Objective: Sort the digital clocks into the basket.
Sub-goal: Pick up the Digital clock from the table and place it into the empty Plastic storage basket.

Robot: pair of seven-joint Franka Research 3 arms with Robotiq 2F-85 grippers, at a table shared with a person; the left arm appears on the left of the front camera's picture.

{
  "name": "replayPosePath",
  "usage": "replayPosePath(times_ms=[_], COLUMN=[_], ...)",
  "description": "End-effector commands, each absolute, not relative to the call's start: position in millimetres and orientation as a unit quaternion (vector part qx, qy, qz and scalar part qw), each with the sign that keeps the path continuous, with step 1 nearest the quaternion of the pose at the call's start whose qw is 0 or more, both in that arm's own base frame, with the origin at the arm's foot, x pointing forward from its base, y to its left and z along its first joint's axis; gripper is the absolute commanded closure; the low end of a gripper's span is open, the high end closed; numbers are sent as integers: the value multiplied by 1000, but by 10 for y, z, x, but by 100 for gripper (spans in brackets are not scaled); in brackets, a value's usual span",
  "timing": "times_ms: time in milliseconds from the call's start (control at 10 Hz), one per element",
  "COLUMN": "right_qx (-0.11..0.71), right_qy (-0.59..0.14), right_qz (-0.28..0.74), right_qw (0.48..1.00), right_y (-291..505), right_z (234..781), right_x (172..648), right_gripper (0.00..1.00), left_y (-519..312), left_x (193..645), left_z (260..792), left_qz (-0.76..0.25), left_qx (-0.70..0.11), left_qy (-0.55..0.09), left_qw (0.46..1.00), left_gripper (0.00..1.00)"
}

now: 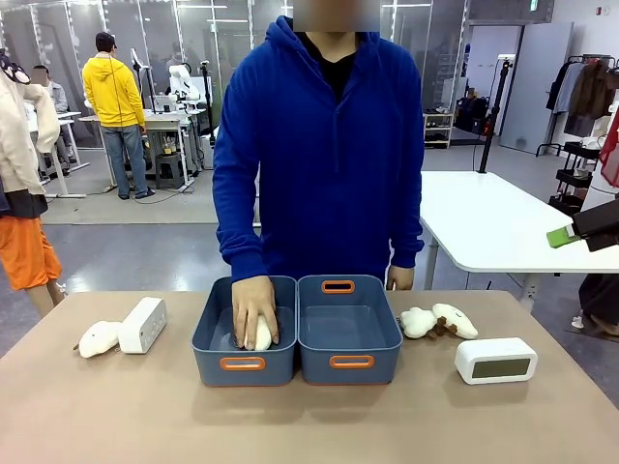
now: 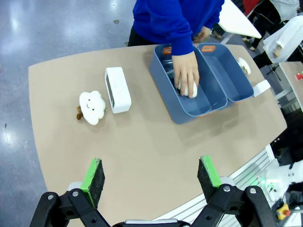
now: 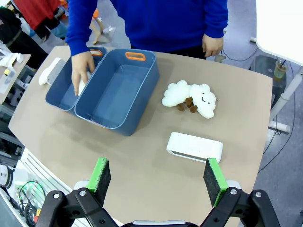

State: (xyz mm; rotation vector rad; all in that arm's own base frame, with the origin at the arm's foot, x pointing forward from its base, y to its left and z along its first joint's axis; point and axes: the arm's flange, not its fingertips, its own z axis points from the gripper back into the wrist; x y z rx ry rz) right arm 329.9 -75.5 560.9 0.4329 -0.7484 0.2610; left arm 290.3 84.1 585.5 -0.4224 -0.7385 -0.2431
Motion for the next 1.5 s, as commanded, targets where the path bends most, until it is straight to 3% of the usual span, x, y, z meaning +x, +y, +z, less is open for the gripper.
replayPosePath(times_ms=[0, 300, 400, 500, 600, 1000, 1400], right_qx=[209, 115, 74, -9, -2, -52, -31], right_qy=[-362, -332, -306, -244, -182, -82, -75], right_qz=[126, 313, 474, 641, 675, 740, 752], right_qw=[900, 882, 822, 728, 715, 665, 654], right_y=[-755, -789, -792, -841, -734, -270, -202], right_z=[5609, 5736, 5753, 5678, 5589, 4672, 4092], right_x=[3299, 3423, 3479, 3693, 3968, 4663, 4960], right_gripper=[0, 0, 0, 0, 0, 0, 0], left_y=[863, 863, 863, 863, 863, 863, 863], left_x=[2881, 2881, 2881, 2881, 2881, 2881, 2881], left_z=[5864, 5864, 5864, 5864, 5864, 5864, 5864], left_qz=[-125, -125, -125, -125, -125, -125, -125], left_qx=[-199, -199, -199, -199, -199, -199, -199], left_qy=[-355, -355, -355, -355, -355, -355, -355], left_qw=[905, 905, 905, 905, 905, 905, 905], left_gripper=[0, 0, 0, 0, 0, 0, 0])
